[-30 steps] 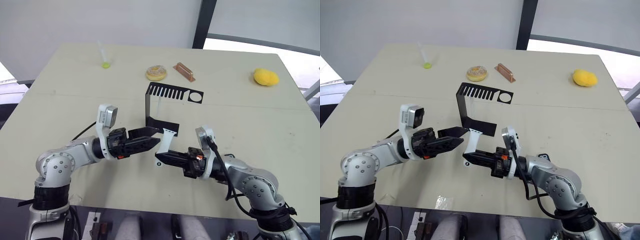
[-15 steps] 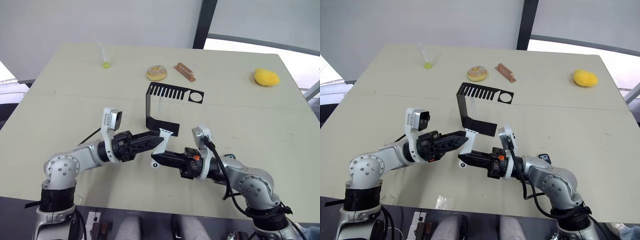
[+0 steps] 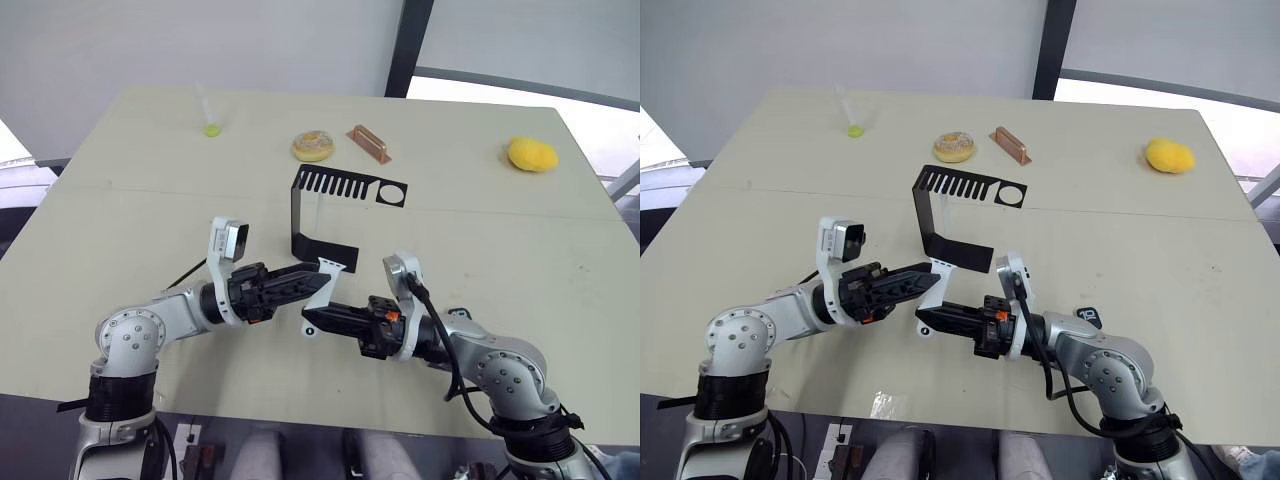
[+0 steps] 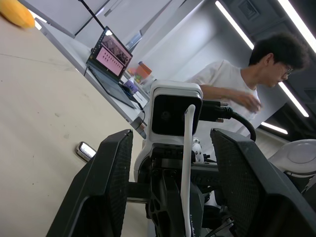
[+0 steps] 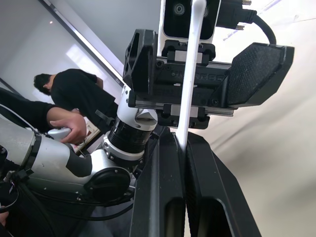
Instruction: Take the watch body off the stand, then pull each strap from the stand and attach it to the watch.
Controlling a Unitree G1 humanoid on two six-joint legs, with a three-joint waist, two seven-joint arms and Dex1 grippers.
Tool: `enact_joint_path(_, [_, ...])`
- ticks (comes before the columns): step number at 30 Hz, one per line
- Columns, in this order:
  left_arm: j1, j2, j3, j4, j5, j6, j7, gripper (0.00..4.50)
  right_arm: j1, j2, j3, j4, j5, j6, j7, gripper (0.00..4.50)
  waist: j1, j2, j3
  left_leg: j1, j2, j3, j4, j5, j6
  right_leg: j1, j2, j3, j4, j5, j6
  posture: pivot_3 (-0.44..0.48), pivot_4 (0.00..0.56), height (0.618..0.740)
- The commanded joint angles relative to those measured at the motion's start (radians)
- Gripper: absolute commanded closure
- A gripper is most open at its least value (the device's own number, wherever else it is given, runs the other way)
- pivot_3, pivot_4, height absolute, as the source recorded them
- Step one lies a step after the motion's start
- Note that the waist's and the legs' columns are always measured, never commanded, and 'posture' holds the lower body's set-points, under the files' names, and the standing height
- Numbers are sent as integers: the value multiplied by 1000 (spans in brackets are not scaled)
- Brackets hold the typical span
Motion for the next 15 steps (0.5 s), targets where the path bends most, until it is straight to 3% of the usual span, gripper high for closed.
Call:
enact_joint_path(1, [-14,-2,-2,-17,-11,-12,-13,1785,1,6,8,-38,6,-3,10,4500,0,0,0,0,0,0,0,0,0,0,0,0,0,0,0,0,150,740])
enact_joint_path(4, [-14,-4,-6,-17,-9,-15,-15,1785,1,6,9,-39,4,-3,11,4500,0,0,0,0,0,0,0,0,0,0,0,0,0,0,0,0,150,740])
enact_joint_path(5, [-14,-5,-7,-18,-8,-16,-15,2053,1,5,9,-39,3,-3,12,4500,0,0,0,0,0,0,0,0,0,0,0,0,0,0,0,0,150,740])
enact_joint_path(7, [-13,-8,-10,-20,-8,-19,-14,2682,0,5,9,-38,3,-3,12,4500,0,0,0,0,0,0,0,0,0,0,0,0,0,0,0,0,150,740])
enact_joint_path(11, [-11,-15,-15,-22,-24,-12,-15,4480,-1,3,10,-37,3,-3,14,4500,0,0,0,0,0,0,0,0,0,0,0,0,0,0,0,0,150,740])
enact_joint_path(15, [-7,-11,-15,-26,-28,-8,-22,4480,-2,3,9,-37,3,-2,14,4500,0,0,0,0,0,0,0,0,0,0,0,0,-1,0,0,0,150,740])
